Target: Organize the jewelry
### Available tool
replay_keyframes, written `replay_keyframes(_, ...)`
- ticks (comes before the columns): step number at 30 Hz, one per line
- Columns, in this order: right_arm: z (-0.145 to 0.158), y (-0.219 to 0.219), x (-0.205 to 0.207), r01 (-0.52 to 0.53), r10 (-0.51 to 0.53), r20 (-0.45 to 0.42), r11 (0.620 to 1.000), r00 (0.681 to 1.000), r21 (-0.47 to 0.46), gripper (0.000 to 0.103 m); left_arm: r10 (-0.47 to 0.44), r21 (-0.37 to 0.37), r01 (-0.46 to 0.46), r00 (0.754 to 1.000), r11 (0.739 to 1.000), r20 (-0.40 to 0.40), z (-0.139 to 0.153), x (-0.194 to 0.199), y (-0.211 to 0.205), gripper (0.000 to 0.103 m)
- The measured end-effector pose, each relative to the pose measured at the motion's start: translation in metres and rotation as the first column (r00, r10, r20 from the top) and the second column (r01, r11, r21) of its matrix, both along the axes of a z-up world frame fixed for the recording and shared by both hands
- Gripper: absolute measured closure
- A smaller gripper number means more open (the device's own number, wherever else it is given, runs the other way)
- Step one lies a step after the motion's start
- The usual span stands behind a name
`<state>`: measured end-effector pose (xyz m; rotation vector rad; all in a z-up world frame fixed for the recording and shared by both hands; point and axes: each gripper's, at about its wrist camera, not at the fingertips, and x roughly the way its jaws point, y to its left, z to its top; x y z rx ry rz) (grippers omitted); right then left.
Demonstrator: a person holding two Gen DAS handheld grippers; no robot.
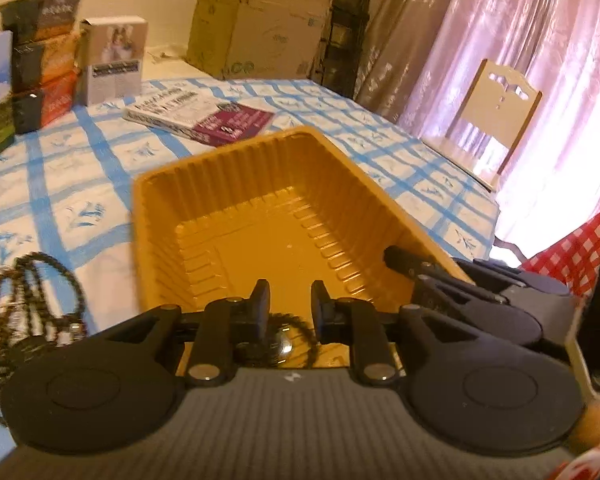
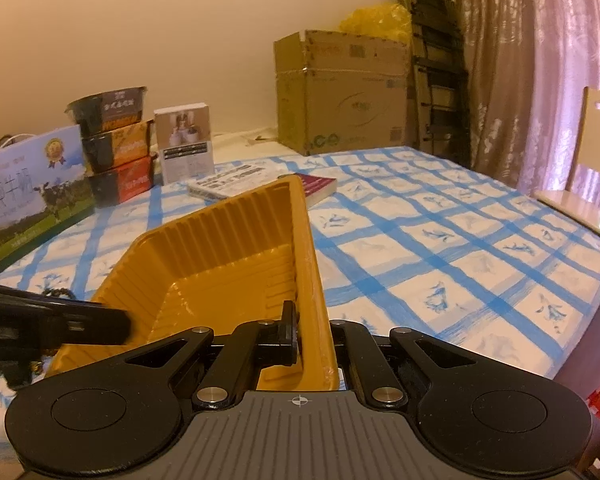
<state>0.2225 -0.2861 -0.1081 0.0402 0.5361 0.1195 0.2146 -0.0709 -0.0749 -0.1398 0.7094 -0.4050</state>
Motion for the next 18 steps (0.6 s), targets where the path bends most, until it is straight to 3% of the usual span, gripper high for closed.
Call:
replay_keyframes(6,0.001,-0.01,0.0,0.032,-0.032,0.012,0.999,0.999,-0.017,0.099,0.121,0.078,-0.121,0.993,0.99,0.008,0.002,-0.027,0.049,0.074)
replay_keyframes(9,0.0,-0.015,0.0,0.05,-0.049,0.006,0.999,0.999,-0.02,0.099,0.215,0.148,-0.21,0.976,0.966,-0.015,-0.006,-0.037,0.079,0.064)
replay_keyframes(12,-0.001,-0.019,0.0,0.057,-0.057,0.002,0.998,0.998,-0.023,0.099,0.283,0.192,-0.27,0.958,0.944,-0.045,-0.017,-0.043,0.101,0.064)
replay_keyframes(18,0.0,-0.017,-0.002,0.05,-0.05,0.004,0.998,0.999,-0.033,0.099,0.335,0.208,-0.314,0.94,0.926,-0.073,-0.026,-0.046,0.116,0.056)
